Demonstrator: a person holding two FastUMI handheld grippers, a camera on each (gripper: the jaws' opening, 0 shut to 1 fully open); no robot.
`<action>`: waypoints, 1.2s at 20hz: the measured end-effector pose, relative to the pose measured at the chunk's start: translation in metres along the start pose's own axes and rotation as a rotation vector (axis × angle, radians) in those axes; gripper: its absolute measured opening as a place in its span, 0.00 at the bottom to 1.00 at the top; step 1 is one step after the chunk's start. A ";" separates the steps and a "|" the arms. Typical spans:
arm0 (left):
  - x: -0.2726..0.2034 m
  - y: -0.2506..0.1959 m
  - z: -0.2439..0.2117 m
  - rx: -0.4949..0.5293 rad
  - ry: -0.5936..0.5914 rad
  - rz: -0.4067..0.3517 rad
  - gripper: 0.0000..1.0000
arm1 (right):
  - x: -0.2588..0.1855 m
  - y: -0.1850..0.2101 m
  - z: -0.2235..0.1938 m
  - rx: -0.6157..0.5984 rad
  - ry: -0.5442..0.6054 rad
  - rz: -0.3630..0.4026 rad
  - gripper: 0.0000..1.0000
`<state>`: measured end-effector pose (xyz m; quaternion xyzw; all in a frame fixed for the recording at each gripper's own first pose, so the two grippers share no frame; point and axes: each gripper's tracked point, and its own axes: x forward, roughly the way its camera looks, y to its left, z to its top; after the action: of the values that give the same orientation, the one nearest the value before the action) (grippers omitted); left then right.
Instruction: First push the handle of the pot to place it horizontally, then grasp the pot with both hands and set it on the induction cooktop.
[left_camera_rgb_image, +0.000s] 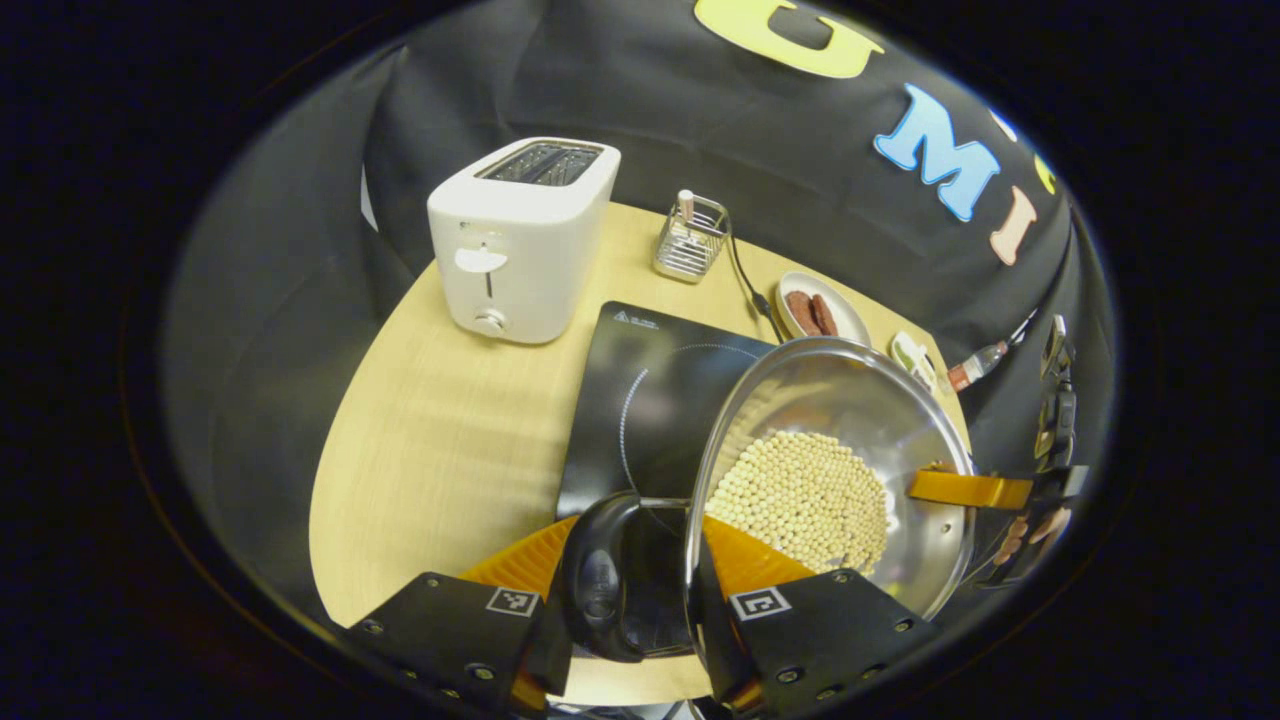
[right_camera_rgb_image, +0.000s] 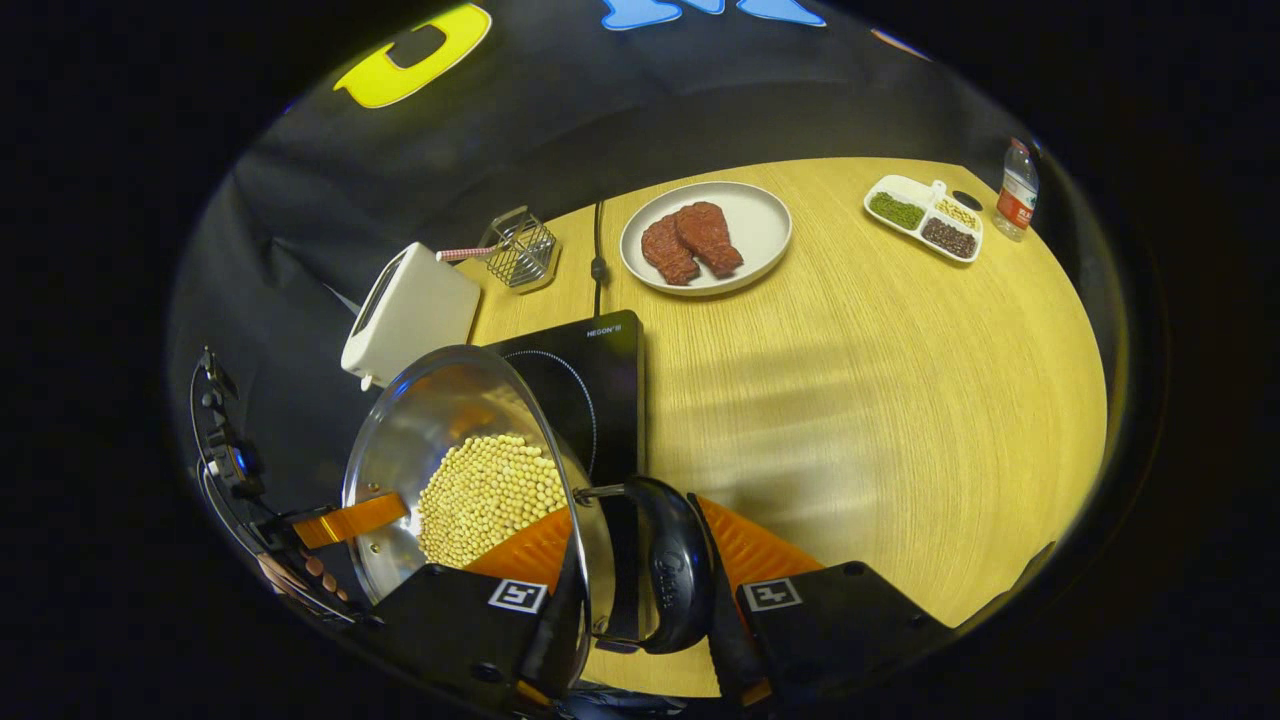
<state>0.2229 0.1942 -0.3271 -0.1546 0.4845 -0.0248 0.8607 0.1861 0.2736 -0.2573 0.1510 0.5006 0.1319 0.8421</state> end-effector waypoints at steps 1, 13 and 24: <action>0.007 0.005 0.006 0.001 0.001 -0.001 0.54 | 0.007 0.003 0.007 -0.003 -0.007 -0.005 0.53; 0.065 0.036 0.049 0.035 0.001 -0.008 0.51 | 0.060 0.021 0.036 0.004 -0.023 -0.025 0.53; 0.078 0.037 0.062 0.086 -0.010 -0.027 0.57 | 0.068 0.020 0.038 0.005 -0.027 -0.013 0.57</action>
<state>0.3121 0.2297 -0.3723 -0.1243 0.4768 -0.0564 0.8684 0.2494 0.3122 -0.2870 0.1516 0.4904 0.1230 0.8494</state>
